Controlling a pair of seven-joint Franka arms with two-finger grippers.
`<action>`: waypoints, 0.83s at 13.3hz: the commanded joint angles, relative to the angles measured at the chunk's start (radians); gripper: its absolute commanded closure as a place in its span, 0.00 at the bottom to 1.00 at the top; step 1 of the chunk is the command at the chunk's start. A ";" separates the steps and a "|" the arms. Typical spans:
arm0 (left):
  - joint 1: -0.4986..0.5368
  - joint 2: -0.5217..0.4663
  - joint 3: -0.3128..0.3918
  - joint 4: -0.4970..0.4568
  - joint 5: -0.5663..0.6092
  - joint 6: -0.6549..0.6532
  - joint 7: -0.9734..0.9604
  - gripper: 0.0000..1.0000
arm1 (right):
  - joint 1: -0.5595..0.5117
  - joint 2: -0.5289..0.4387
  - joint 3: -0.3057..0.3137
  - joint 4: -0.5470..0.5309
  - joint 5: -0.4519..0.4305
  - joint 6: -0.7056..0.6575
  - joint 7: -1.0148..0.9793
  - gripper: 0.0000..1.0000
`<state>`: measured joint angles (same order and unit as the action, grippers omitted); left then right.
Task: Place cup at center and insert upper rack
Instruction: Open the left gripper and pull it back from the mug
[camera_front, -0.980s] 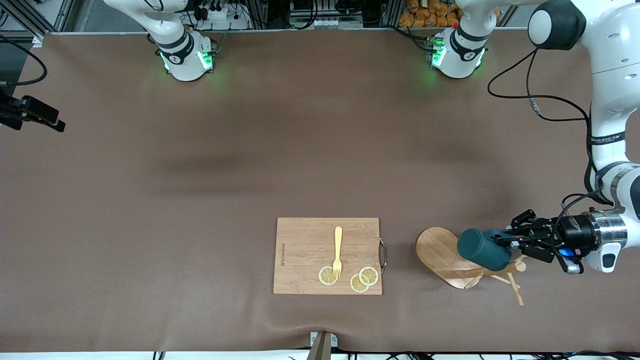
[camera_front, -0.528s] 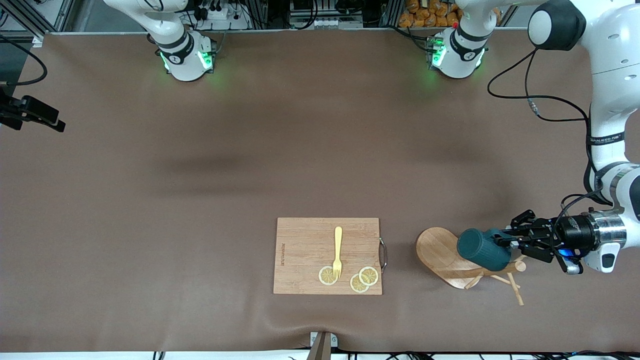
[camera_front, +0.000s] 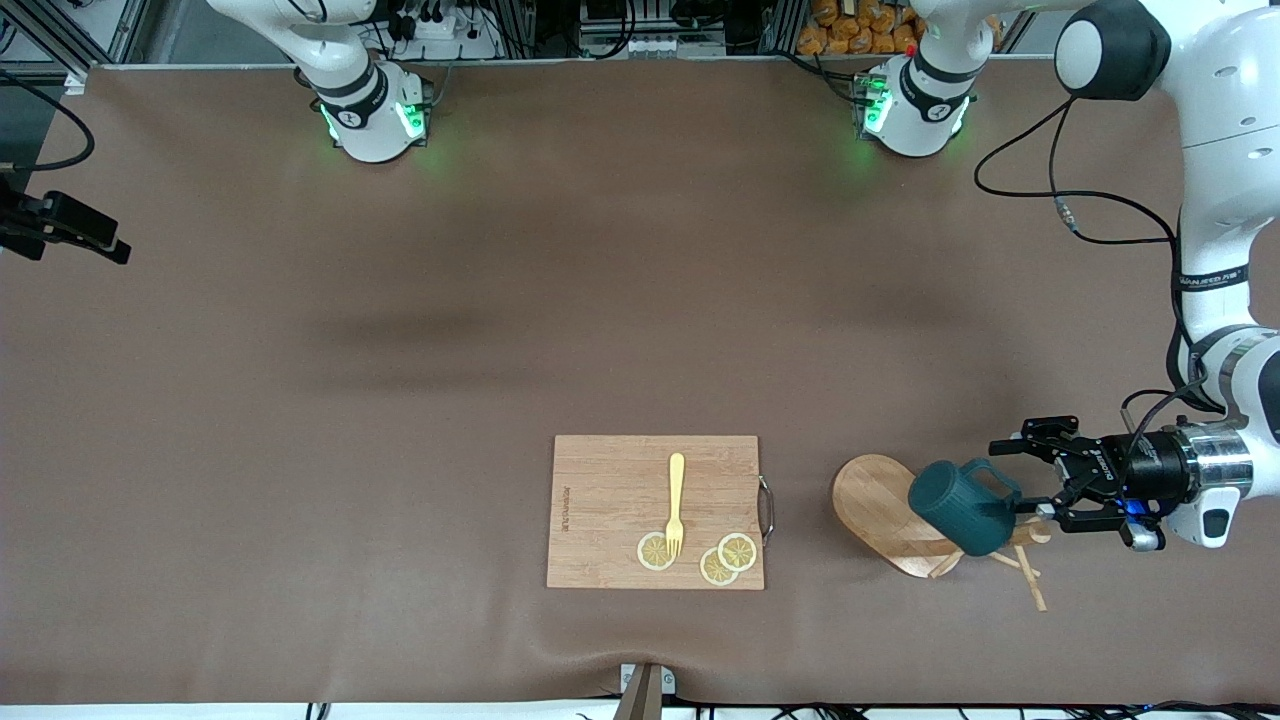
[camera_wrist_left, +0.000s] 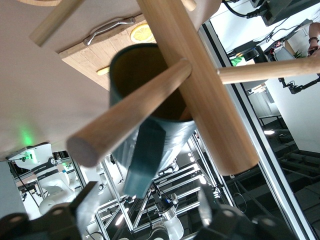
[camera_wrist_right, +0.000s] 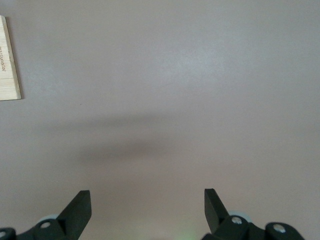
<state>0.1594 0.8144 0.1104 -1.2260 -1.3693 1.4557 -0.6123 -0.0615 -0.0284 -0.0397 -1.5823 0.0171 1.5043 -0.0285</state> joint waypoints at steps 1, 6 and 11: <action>0.005 -0.004 0.000 0.010 -0.017 -0.001 -0.021 0.00 | -0.006 -0.019 0.001 -0.007 0.006 -0.009 -0.010 0.00; 0.008 -0.086 0.003 0.011 -0.008 -0.008 -0.069 0.00 | -0.006 -0.019 0.001 -0.007 0.006 -0.009 -0.010 0.00; 0.011 -0.164 0.008 0.011 0.105 -0.009 -0.069 0.00 | -0.006 -0.019 0.001 -0.008 0.006 -0.009 -0.010 0.00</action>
<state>0.1642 0.6941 0.1210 -1.1968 -1.3065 1.4547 -0.6712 -0.0615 -0.0284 -0.0397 -1.5823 0.0171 1.5037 -0.0285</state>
